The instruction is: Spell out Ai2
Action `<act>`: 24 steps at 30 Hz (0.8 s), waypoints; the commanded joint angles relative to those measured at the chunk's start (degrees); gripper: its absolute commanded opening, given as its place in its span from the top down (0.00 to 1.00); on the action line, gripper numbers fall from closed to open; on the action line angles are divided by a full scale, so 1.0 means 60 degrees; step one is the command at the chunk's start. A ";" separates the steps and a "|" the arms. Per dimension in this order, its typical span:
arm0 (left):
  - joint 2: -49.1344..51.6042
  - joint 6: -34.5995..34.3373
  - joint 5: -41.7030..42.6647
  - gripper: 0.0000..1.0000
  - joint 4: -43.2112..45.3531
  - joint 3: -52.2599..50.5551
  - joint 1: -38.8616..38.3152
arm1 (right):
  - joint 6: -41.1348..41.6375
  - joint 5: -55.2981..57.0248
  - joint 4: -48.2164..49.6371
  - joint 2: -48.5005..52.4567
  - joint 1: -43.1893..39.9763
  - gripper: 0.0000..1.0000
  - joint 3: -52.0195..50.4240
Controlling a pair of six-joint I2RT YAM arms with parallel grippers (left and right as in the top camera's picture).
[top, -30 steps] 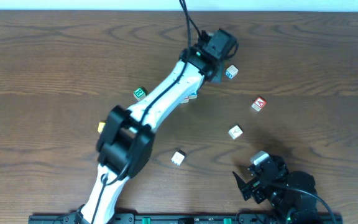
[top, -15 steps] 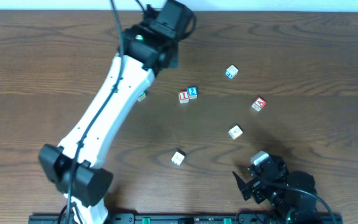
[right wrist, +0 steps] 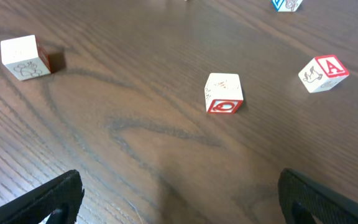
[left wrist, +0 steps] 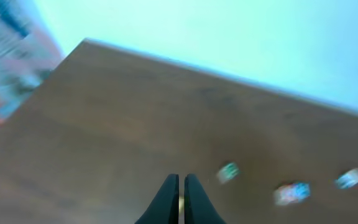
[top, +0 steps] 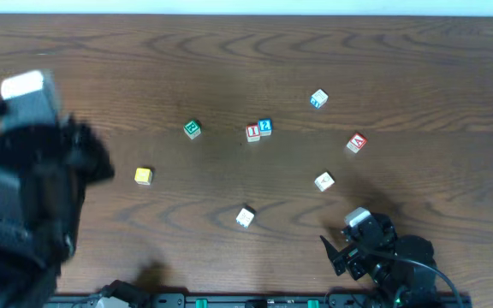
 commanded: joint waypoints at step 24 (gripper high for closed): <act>-0.3435 -0.2765 -0.0361 0.05 -0.2025 -0.5151 0.0015 | 0.0102 -0.0131 -0.0051 -0.0055 -0.0087 0.01 -0.0117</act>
